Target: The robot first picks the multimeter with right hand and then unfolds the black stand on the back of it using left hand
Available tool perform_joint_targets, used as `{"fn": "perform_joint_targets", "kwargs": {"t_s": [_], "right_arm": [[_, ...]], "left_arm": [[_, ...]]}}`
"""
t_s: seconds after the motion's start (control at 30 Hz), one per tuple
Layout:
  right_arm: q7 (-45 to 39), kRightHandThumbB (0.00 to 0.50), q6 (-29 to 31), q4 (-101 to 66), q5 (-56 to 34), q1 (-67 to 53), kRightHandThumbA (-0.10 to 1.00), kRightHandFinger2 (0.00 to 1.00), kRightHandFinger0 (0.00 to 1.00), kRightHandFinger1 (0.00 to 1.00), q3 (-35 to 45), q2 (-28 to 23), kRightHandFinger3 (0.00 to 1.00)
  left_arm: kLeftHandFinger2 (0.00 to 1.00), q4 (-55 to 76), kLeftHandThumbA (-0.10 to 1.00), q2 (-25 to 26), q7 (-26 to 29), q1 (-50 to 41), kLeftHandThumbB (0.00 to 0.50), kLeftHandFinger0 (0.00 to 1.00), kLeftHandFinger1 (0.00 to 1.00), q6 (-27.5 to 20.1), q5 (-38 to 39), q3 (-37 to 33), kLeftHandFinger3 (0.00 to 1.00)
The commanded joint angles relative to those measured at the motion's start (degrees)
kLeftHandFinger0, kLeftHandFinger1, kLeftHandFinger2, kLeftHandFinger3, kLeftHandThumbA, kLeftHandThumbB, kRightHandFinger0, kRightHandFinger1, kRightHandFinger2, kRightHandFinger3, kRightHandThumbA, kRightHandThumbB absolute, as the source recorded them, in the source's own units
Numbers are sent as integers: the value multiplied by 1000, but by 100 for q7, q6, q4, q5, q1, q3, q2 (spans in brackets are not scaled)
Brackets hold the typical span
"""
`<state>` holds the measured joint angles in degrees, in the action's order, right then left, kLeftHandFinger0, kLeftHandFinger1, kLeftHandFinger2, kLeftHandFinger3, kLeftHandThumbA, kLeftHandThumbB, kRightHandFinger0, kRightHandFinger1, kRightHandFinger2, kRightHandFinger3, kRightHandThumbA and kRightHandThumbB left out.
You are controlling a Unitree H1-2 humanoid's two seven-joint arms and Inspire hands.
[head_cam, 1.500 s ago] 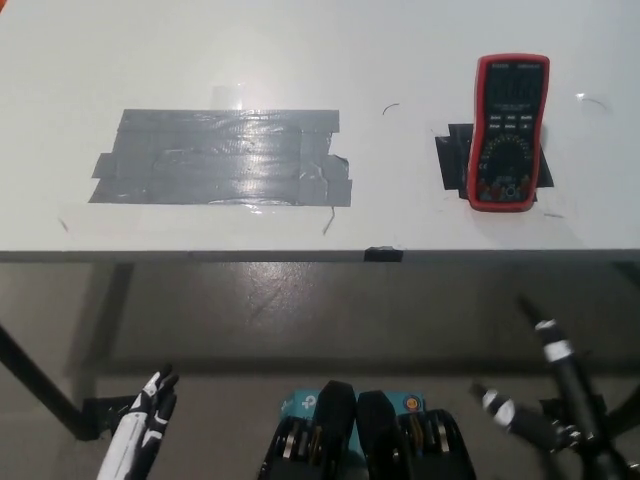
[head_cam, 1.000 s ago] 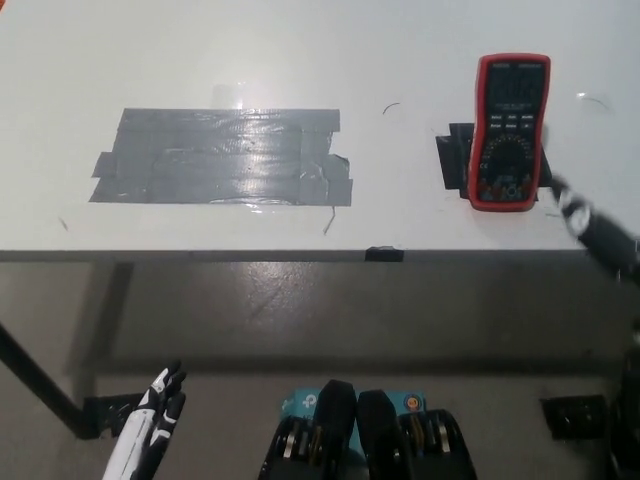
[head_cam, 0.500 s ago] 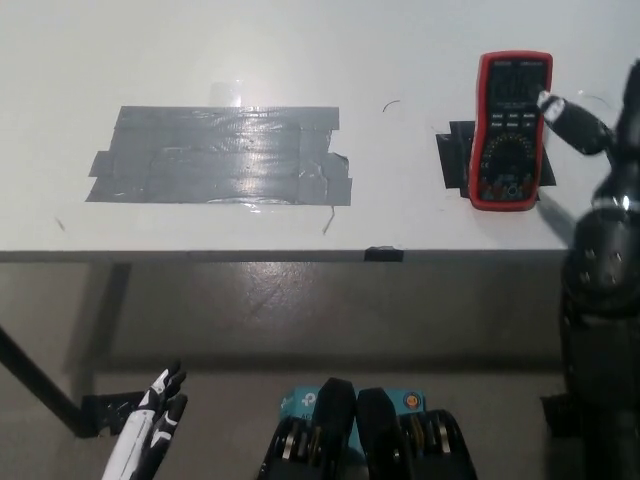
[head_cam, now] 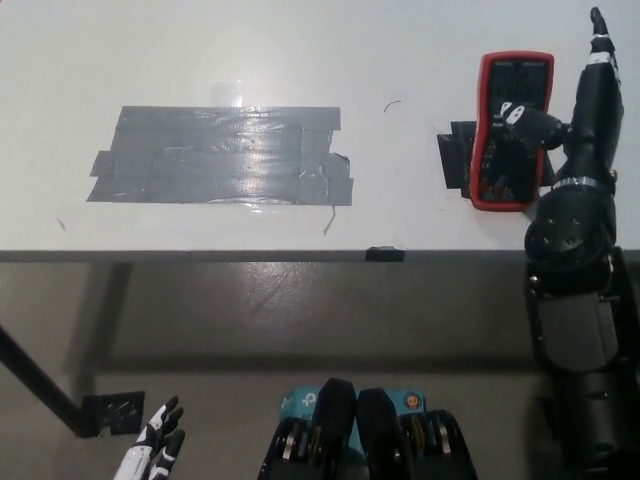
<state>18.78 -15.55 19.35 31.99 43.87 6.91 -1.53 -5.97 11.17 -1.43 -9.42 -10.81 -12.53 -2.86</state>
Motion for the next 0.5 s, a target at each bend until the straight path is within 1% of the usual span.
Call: {"fn": "perform_joint_targets", "kwargs": {"t_s": [0.0,0.07,0.1,0.17,0.3,0.4,0.47], "right_arm": [[288,451,-348,22,39,529,1000,1000,1000,1000,-123,45,1000],[322,471,-356,89,-9,590,1000,1000,1000,1000,-119,39,1000],[321,478,-385,100,-25,611,1000,1000,1000,1000,-120,36,1000],[294,458,-487,126,-111,704,1000,1000,1000,1000,-86,48,1000],[259,432,-664,76,-94,801,1000,1000,1000,1000,-131,57,1000],[330,444,-686,193,-49,867,1000,1000,1000,1000,-184,70,1000],[437,463,-830,307,88,967,1000,1000,1000,1000,-268,76,1000]], "left_arm": [[1000,163,1000,6,55,-9,119,1000,1000,-202,-3,2,1000],[1000,133,1000,-6,21,20,122,1000,1000,-235,85,9,1000],[1000,129,1000,-3,13,22,115,1000,1000,-249,96,8,1000],[1000,148,1000,8,20,35,107,1000,1000,-260,82,11,1000],[1000,215,1000,20,24,38,109,1000,1000,-212,37,8,1000],[1000,285,1000,21,-5,24,100,1000,1000,-169,70,11,1000],[1000,246,1000,29,-16,59,97,1000,1000,-207,115,23,1000]]}}
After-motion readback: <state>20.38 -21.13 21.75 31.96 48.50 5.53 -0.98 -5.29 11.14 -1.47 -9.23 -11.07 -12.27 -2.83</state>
